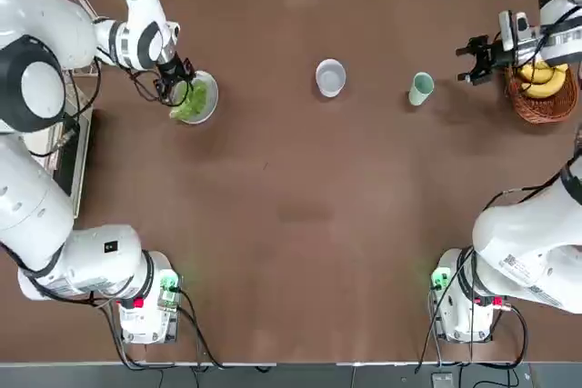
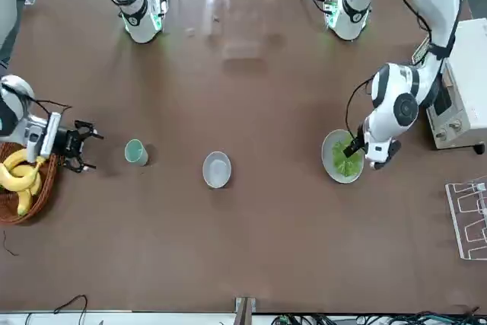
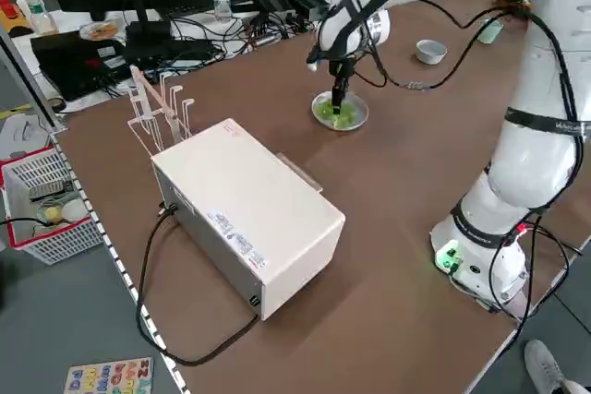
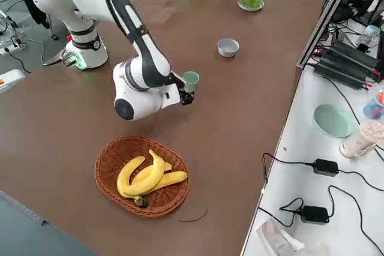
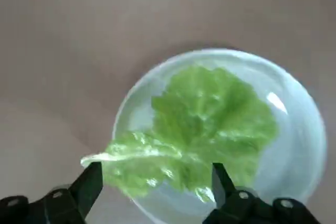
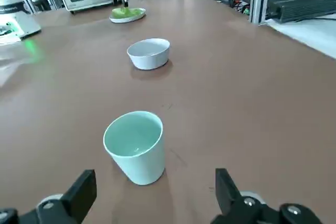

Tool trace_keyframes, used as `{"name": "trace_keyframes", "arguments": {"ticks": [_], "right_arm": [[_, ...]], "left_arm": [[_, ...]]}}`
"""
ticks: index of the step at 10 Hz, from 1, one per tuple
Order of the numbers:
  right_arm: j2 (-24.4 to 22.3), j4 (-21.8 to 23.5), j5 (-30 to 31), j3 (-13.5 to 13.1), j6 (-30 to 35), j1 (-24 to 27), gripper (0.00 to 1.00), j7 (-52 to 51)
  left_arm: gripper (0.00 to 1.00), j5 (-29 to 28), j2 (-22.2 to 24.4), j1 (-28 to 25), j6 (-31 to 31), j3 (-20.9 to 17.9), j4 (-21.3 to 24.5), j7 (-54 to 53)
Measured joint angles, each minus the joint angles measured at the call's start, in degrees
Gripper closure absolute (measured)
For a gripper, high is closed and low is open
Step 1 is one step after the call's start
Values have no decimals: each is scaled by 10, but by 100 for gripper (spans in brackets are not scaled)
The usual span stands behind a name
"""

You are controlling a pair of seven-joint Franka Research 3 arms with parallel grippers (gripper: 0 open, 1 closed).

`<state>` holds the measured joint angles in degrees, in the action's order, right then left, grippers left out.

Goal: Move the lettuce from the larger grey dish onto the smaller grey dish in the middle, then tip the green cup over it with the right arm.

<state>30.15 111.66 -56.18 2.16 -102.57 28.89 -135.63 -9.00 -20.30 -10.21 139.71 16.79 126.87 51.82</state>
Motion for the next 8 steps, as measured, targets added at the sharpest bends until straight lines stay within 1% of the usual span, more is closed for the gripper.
{"name": "trace_keyframes", "arguments": {"ticks": [2,3,5,7,8], "right_arm": [[21,0,-11,1,-8,0,0,-42],[29,0,-15,1,-12,0,0,-68],[40,0,-32,8,-22,-1,0,-103],[53,-1,-45,18,-42,-2,0,-124],[59,-1,-47,22,-48,-2,0,-127]], "left_arm": [[9,-12,-32,-8,8,0,-23,42],[10,-12,-38,-8,8,1,-32,48],[14,-12,-45,-6,8,1,-39,51],[23,-13,-51,-4,8,1,-40,51],[41,-13,-53,-4,8,2,-41,51]]}}
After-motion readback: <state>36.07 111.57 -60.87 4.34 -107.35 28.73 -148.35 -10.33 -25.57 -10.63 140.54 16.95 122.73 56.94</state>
